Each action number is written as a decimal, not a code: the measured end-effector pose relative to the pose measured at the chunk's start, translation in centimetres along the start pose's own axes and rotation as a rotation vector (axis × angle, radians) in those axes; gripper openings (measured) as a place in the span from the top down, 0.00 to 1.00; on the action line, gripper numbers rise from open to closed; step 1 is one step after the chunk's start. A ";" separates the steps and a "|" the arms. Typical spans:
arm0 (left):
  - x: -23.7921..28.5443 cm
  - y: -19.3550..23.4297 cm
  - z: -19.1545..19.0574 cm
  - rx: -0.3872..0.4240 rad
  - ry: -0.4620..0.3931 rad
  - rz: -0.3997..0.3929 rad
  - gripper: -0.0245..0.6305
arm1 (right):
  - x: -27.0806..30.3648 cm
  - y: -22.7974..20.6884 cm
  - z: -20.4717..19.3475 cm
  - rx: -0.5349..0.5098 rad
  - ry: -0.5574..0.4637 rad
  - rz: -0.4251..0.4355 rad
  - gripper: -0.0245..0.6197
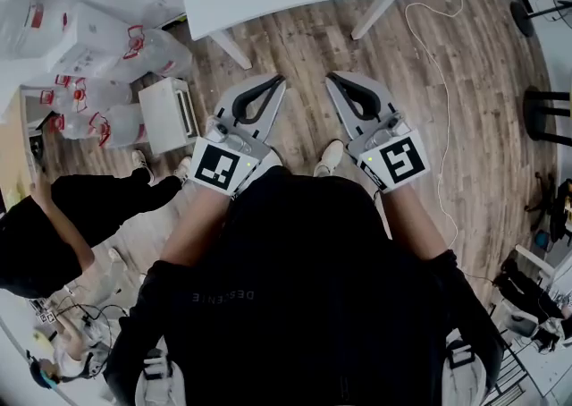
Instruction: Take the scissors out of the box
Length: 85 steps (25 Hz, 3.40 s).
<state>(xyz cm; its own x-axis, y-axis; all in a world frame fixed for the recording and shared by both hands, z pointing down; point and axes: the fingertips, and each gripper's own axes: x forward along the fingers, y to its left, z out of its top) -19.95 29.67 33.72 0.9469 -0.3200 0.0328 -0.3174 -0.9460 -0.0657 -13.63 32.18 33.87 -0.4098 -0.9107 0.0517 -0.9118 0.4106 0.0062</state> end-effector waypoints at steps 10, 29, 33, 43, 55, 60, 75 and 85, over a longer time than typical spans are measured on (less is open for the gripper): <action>0.9 -1.7 0.3 -0.018 -0.008 -0.038 0.93 | -2.1 -2.2 -0.9 0.023 0.013 -0.049 0.95; 9.9 -8.6 1.0 -0.005 0.004 0.023 0.93 | -8.9 -9.1 -2.0 0.039 -0.012 0.073 0.95; 11.1 -8.8 0.8 -0.008 0.007 0.045 0.93 | -9.0 -10.2 -2.3 0.043 -0.009 0.097 0.95; 14.3 -6.1 -0.2 -0.009 0.012 0.045 0.93 | -6.2 -13.3 -2.7 0.036 0.011 0.120 0.95; 19.1 4.4 -0.8 -0.030 -0.005 0.037 0.93 | 3.6 -18.8 -1.9 0.033 0.041 0.105 0.95; 20.9 9.4 -1.2 -0.038 -0.001 0.029 0.93 | 8.5 -20.7 -1.7 0.037 0.064 0.101 0.95; 23.4 21.1 -1.9 -0.063 -0.021 -0.019 0.93 | 20.5 -24.2 -1.1 0.028 0.086 0.060 0.95; 24.6 25.7 -2.6 -0.090 -0.030 -0.021 0.93 | 24.7 -26.7 -1.9 -0.005 0.120 0.053 0.95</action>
<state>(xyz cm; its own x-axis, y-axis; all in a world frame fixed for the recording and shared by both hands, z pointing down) -4.95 -2.62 35.38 0.9540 -0.2997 0.0031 -0.2997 -0.9537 0.0247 0.63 -1.15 36.83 -0.4510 -0.8760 0.1713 -0.8887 0.4585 0.0050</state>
